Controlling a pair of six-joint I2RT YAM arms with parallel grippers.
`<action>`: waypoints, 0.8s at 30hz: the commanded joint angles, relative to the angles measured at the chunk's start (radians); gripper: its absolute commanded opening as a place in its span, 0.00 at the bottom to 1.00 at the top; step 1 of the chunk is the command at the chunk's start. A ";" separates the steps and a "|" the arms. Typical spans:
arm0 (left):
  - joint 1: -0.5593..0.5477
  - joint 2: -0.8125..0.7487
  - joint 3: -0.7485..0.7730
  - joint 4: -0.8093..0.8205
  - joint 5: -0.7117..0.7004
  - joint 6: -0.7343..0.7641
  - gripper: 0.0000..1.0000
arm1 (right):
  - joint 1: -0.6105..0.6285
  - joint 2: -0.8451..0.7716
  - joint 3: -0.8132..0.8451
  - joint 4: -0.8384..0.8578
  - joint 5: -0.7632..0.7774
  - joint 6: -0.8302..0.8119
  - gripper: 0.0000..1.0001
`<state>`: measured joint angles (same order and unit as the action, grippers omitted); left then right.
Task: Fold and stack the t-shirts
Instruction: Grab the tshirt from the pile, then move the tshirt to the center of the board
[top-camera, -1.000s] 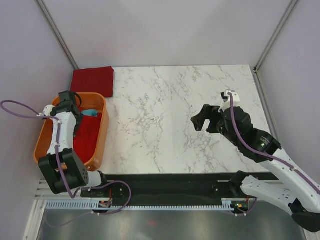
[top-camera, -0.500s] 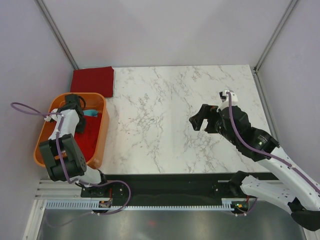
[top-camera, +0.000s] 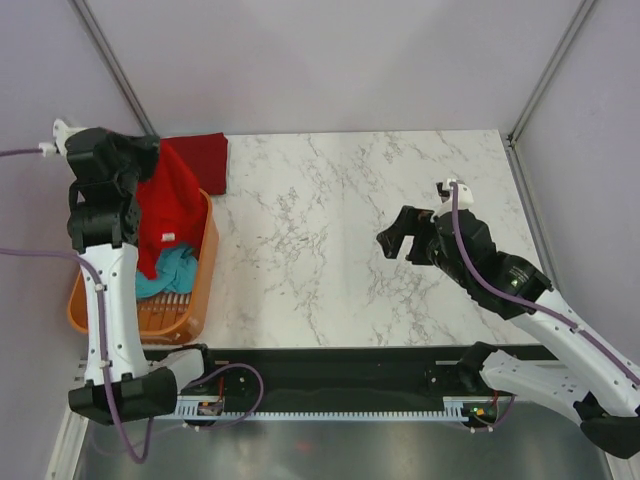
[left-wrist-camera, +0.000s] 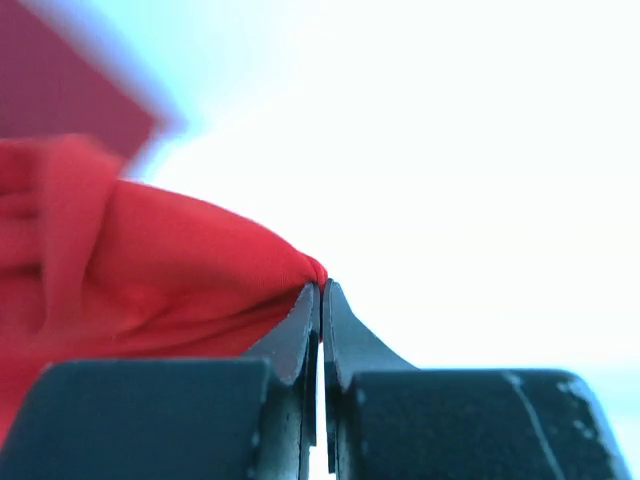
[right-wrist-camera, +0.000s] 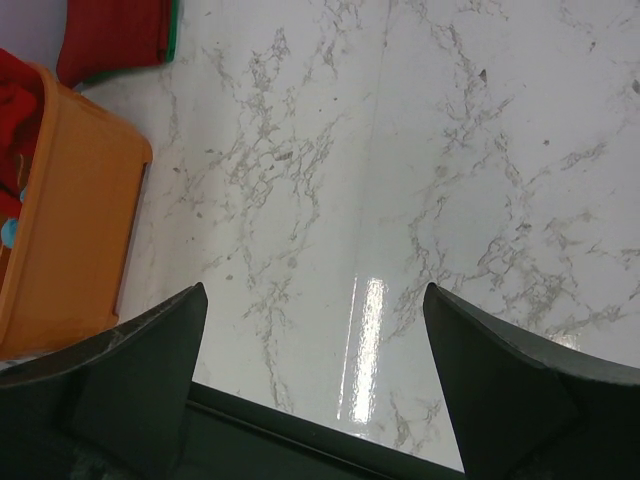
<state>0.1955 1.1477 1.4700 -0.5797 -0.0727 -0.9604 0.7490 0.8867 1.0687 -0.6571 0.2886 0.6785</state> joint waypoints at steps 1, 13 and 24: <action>-0.135 0.015 0.114 0.413 0.400 0.000 0.02 | 0.001 -0.017 0.057 0.034 0.049 0.015 0.98; -0.674 0.073 -0.109 0.604 0.539 0.150 0.04 | 0.001 -0.009 0.033 0.024 0.124 0.015 0.98; -0.692 0.136 -0.700 0.526 0.550 0.230 0.70 | -0.048 0.089 -0.081 -0.117 0.348 0.102 0.98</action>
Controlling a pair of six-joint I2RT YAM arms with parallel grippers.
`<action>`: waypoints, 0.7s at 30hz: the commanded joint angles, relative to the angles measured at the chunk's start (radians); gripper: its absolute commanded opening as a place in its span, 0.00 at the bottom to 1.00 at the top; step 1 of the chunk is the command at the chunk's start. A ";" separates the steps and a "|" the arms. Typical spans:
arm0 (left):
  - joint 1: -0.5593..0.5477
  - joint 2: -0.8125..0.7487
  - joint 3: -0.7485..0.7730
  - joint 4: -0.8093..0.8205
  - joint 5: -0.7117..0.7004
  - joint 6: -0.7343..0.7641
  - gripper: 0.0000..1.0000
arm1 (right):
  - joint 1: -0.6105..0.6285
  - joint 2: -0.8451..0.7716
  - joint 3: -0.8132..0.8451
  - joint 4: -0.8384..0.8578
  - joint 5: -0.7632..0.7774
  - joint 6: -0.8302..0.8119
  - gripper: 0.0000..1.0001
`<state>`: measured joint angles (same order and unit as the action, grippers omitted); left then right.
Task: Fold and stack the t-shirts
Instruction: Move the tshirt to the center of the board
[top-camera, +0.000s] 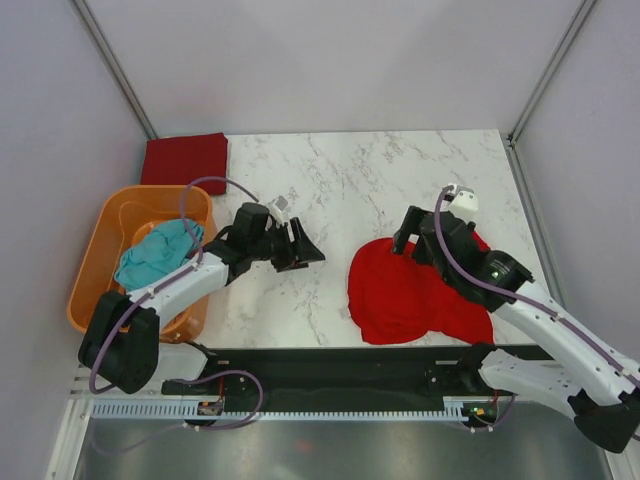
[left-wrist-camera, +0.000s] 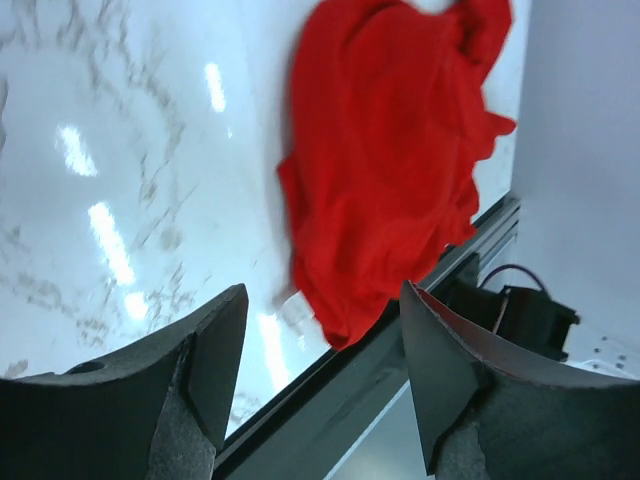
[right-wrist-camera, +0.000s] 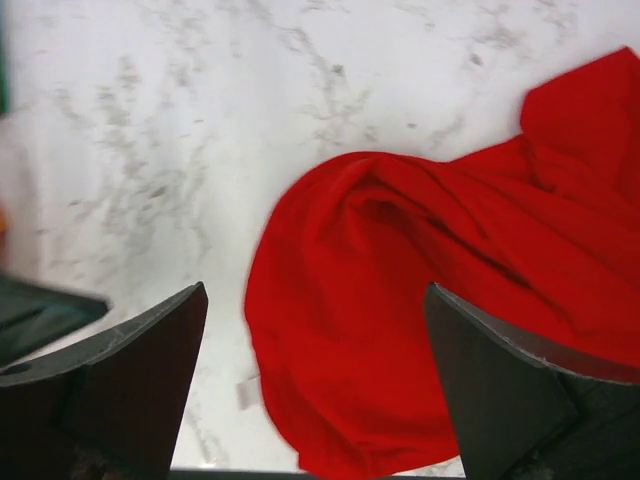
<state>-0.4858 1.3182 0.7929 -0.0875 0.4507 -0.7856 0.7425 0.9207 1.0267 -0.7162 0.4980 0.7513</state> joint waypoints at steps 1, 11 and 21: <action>-0.017 -0.030 -0.030 0.034 0.042 0.063 0.70 | -0.083 0.079 -0.068 -0.065 0.122 0.046 0.98; -0.238 0.148 -0.015 0.028 -0.084 0.043 0.74 | -0.615 0.326 -0.163 0.164 -0.226 0.031 0.96; -0.318 0.406 0.106 0.055 -0.129 0.014 0.70 | -0.641 0.561 -0.142 0.343 -0.202 -0.052 0.79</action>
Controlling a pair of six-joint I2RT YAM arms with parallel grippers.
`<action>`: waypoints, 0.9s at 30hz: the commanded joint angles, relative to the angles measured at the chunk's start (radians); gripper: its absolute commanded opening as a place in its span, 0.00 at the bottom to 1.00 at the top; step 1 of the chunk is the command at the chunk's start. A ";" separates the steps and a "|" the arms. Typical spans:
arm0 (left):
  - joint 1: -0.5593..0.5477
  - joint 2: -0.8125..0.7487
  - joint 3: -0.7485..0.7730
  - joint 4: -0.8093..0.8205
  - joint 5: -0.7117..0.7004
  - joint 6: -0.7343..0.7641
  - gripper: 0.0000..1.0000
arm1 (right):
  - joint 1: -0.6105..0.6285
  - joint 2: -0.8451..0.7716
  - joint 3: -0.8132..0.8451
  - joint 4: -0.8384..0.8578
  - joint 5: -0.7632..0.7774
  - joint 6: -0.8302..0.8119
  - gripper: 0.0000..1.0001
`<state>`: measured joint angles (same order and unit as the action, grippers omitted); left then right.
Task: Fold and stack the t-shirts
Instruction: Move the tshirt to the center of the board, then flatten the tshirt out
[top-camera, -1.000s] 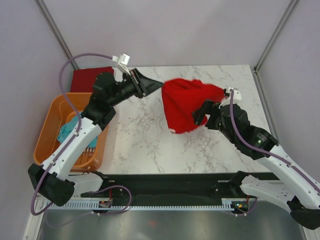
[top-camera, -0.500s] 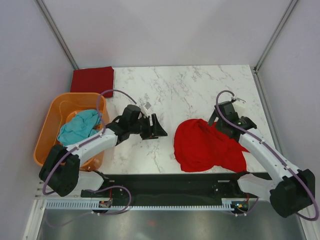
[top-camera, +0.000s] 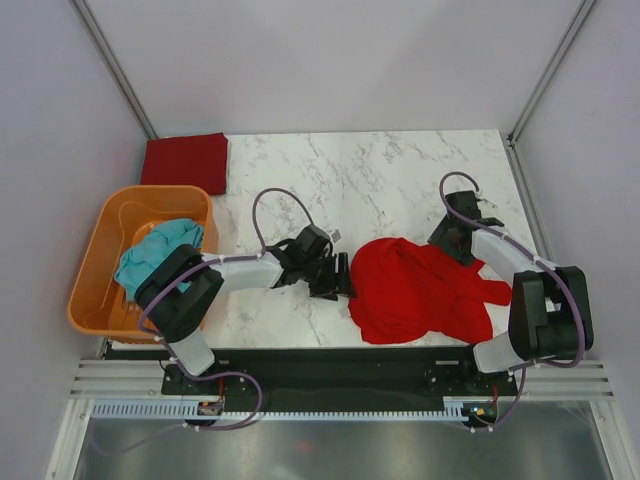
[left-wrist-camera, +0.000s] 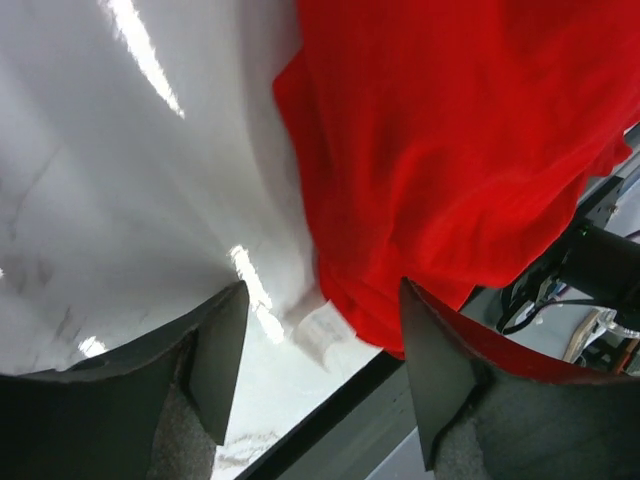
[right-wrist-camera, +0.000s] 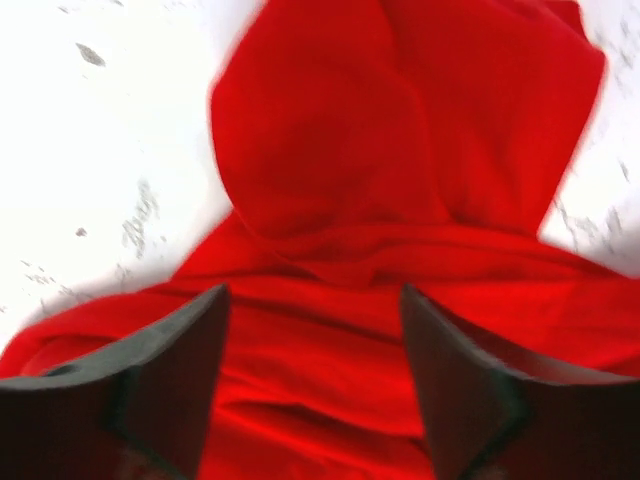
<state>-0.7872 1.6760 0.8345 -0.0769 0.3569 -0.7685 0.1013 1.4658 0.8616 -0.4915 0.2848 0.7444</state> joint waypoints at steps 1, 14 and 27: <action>-0.023 0.085 0.089 0.054 -0.030 -0.003 0.67 | -0.002 0.028 0.013 0.193 0.010 -0.062 0.73; 0.060 -0.031 0.368 -0.350 -0.295 0.181 0.02 | 0.078 0.174 0.348 0.387 -0.062 -0.276 0.00; 0.239 -0.153 0.318 -0.481 -0.394 0.245 0.26 | 0.075 0.193 0.593 -0.096 -0.042 -0.180 0.47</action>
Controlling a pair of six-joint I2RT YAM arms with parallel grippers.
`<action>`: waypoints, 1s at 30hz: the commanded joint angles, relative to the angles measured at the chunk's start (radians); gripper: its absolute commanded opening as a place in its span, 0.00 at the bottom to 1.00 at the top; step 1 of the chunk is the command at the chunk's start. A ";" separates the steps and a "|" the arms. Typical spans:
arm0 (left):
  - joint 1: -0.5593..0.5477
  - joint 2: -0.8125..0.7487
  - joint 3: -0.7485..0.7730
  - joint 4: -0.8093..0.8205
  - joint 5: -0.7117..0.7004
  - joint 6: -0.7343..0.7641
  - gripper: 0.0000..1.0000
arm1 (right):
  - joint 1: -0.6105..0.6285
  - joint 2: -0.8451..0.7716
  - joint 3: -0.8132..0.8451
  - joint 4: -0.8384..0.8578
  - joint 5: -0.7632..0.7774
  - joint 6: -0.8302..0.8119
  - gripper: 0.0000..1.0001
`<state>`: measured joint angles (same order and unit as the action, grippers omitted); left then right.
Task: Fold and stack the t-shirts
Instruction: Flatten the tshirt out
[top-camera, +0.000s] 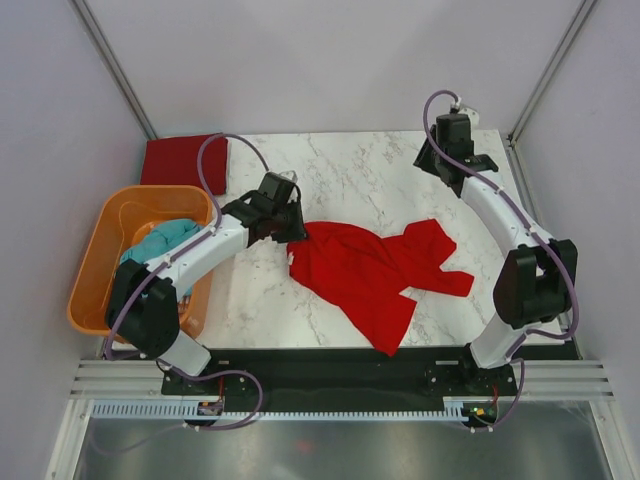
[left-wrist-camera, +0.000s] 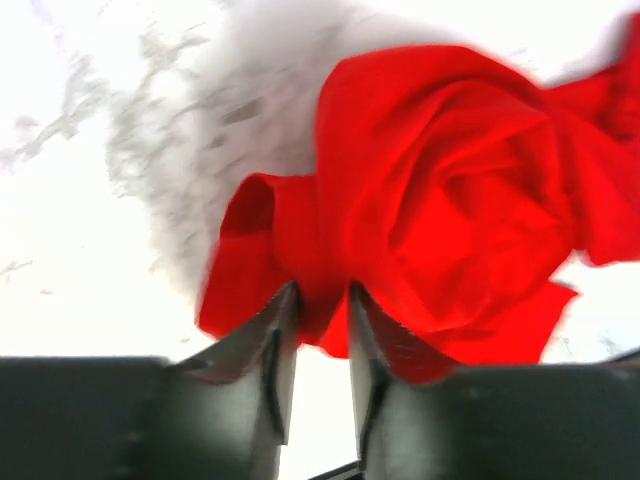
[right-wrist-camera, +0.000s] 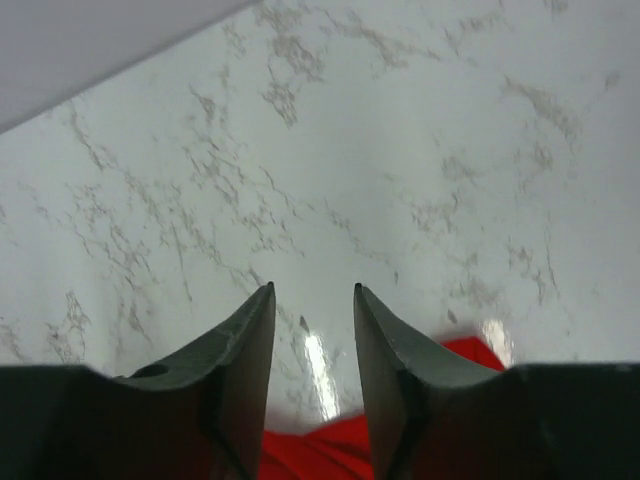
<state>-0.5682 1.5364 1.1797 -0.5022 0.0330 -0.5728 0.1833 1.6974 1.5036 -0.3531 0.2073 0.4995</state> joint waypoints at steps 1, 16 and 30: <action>0.024 -0.024 -0.031 -0.058 -0.076 0.065 0.36 | -0.008 -0.060 -0.124 -0.251 0.037 0.092 0.48; -0.047 -0.205 -0.282 -0.026 0.002 -0.002 0.62 | 0.143 -0.510 -0.664 -0.268 -0.132 0.217 0.51; -0.048 -0.213 -0.477 0.134 0.011 -0.108 0.62 | 0.764 -0.702 -0.954 -0.044 -0.063 0.270 0.52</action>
<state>-0.6140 1.3453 0.7284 -0.4690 0.0452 -0.6224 0.8444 1.0340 0.5869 -0.4606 0.0525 0.7437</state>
